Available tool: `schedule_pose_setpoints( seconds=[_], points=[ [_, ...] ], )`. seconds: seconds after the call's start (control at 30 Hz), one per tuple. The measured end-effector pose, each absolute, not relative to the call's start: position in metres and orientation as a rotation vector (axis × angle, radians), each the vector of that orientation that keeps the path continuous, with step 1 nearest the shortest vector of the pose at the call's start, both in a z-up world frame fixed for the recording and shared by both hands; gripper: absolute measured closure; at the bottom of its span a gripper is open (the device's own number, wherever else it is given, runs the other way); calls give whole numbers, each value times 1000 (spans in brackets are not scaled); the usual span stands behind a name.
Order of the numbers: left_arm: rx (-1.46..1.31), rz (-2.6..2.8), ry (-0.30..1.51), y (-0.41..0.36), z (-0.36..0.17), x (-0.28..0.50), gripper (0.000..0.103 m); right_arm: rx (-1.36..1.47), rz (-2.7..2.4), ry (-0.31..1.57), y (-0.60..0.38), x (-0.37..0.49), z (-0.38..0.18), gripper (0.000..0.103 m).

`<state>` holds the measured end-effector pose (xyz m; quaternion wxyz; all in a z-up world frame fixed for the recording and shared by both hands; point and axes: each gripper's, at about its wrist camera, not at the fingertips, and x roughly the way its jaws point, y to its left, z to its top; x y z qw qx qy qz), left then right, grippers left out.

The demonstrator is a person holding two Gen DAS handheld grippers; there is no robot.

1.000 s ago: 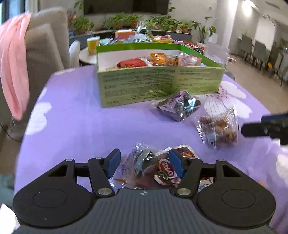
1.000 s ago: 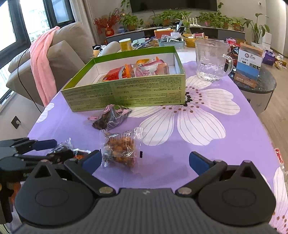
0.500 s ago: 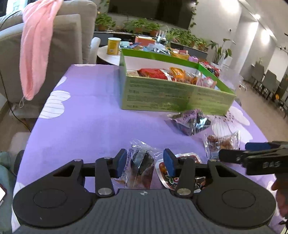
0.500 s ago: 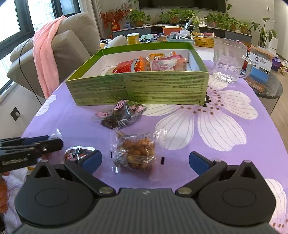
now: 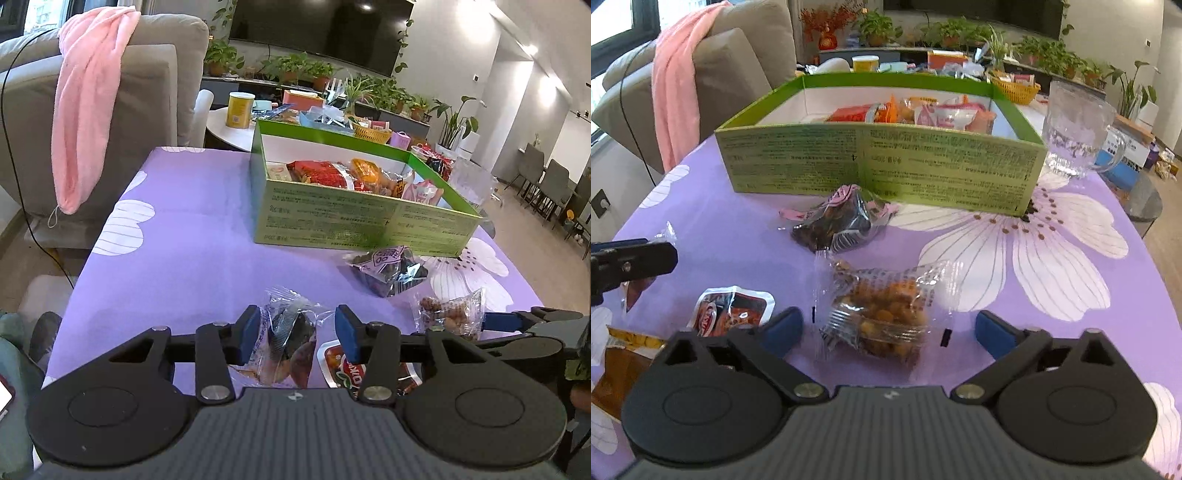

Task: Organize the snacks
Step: 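Grasp the clear dark-candy bag with the left gripper, then drop the candy bag into the box with the left gripper while the right drops a nut bag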

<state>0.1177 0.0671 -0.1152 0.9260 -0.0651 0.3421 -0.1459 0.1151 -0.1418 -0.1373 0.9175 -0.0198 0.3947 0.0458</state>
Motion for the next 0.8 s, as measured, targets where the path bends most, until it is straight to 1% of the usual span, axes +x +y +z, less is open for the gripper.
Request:
schedule_pose_setpoints(
  seconds=[0.03,0.07,0.1,0.13,0.17,0.27,0.47,0.57,0.6,0.63,0.67,0.7,0.73,0.8],
  points=[
    [-136,-300,699,67,-115,117,61,-36,109,804,-143,114,-135,28],
    [-140,-301,696,67,-114,116,61,-37,110,801,-144,112,-133,32],
    [-144,-304,693,67,-113,116,61,-36,103,798,-146,111,-131,39],
    [-147,-307,691,66,-111,115,61,-29,104,792,-147,110,-129,43],
    [-149,-311,687,65,-110,114,61,-15,106,791,-149,110,-127,45],
    [-144,-317,677,62,-105,112,61,29,120,767,-157,106,-120,45],
    [-136,-328,657,55,-96,111,61,47,141,702,-166,102,-100,52],
    [-133,-329,649,52,-92,111,61,38,140,694,-169,102,-97,52],
    [-133,-329,648,52,-92,112,61,33,138,703,-171,103,-97,51],
    [-131,-329,647,52,-92,112,61,34,129,709,-172,103,-99,48],
    [-129,-327,647,51,-92,112,61,38,116,713,-174,102,-101,34],
    [-128,-325,648,52,-92,112,61,41,101,715,-177,101,-102,17],
    [-127,-323,651,51,-93,113,61,44,83,713,-178,100,-103,13],
    [-126,-321,656,50,-94,113,61,50,71,686,-178,94,-104,13]
  ],
)
